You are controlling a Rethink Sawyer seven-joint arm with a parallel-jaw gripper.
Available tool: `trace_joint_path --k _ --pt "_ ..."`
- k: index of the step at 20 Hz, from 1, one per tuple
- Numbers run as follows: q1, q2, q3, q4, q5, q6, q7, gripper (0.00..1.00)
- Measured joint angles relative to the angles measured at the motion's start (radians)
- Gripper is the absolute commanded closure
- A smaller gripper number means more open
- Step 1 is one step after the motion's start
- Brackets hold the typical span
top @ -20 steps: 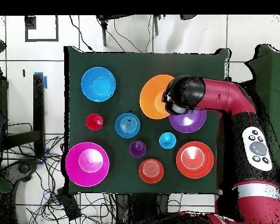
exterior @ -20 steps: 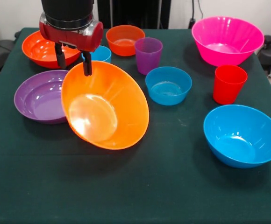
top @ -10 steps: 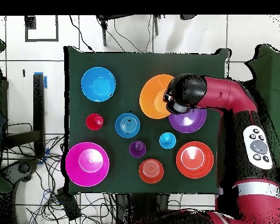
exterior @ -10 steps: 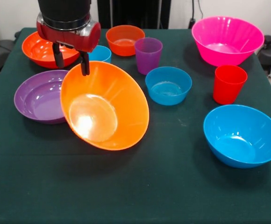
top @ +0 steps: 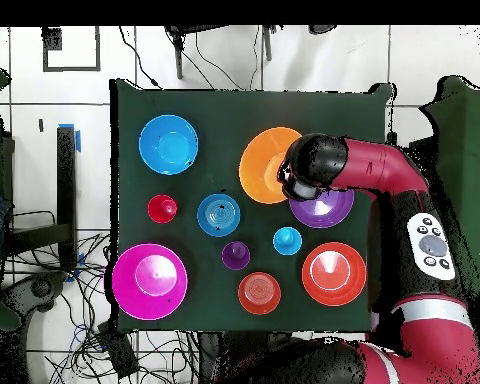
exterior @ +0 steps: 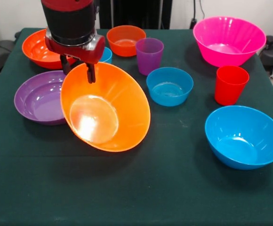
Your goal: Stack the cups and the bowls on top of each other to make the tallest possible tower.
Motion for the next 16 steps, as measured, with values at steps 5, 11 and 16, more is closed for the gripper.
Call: trace_joint_path --k 5,11,16 --pt "0.0 0.016 -0.008 0.0 0.0 0.006 0.0 0.0" --pt "0.0 0.016 -0.022 0.0 0.0 0.054 0.0 0.0" --pt "0.0 0.016 -0.029 0.0 0.0 0.093 0.0 0.0"
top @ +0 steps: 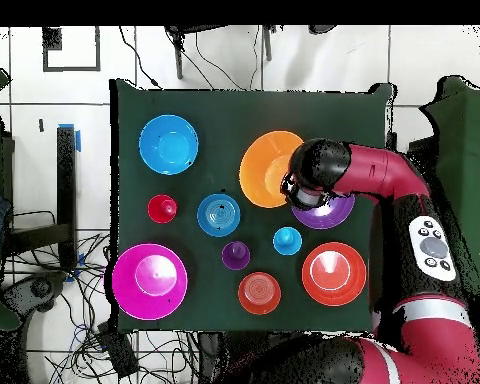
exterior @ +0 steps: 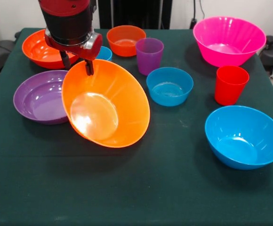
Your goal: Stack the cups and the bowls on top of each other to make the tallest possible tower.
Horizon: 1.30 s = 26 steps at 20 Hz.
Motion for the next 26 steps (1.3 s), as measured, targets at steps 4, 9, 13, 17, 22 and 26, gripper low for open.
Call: trace_joint_path --k 4,9,13,17,22,26 --pt "0.0 0.0 0.0 0.0 0.0 0.022 0.0 0.0" --pt "0.001 0.0 -0.001 0.0 0.0 0.033 0.0 0.0" --pt "0.001 0.0 -0.001 -0.001 0.0 0.033 0.0 0.0" --pt "0.002 0.0 -0.001 -0.021 0.0 0.04 0.0 0.0" --pt "0.006 0.0 -0.001 -0.083 -0.001 0.079 0.0 0.0" --pt "0.012 -0.002 0.0 -0.157 -0.001 0.135 0.0 0.0"
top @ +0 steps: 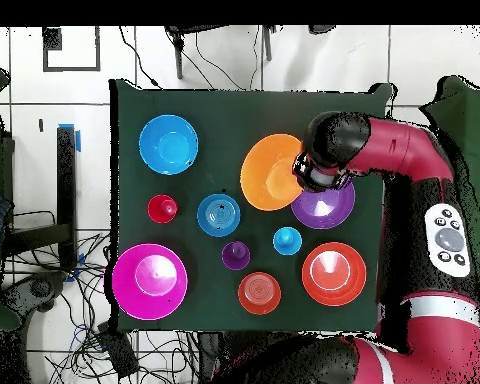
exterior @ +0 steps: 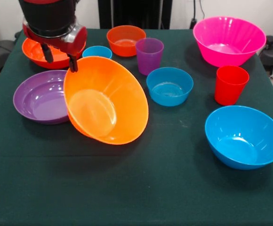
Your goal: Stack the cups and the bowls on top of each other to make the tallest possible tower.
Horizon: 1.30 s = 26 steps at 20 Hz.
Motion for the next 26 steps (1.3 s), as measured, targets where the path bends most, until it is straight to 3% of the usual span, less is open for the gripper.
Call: trace_joint_path --k 5,26 --pt "0.006 -0.015 0.0 -0.051 -0.002 0.021 0.0 0.0" --pt "0.007 -0.021 0.002 -0.088 0.013 0.006 0.0 0.0"
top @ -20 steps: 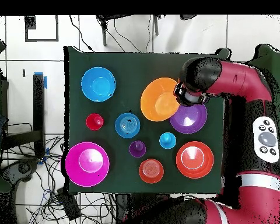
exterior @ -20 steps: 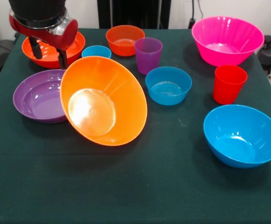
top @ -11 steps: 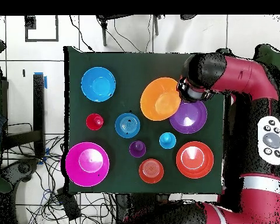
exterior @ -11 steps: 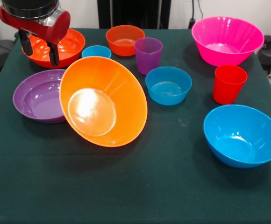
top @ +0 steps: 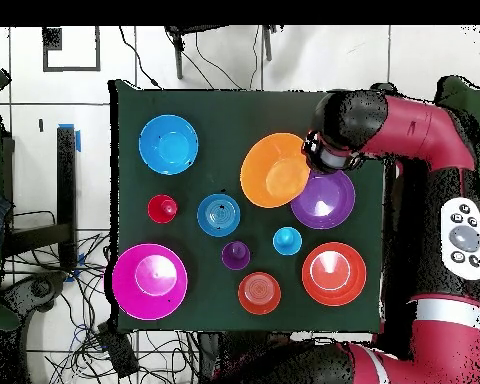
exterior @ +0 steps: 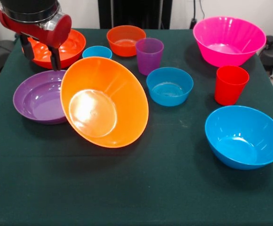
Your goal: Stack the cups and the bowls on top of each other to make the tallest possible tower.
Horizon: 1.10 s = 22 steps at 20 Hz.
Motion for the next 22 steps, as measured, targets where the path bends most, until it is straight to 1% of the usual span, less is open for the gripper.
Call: trace_joint_path --k 11,22 --pt "0.001 0.001 0.001 0.0 0.044 -0.074 0.0 0.0" --pt "0.015 0.001 0.002 0.0 0.079 -0.088 0.0 0.0"
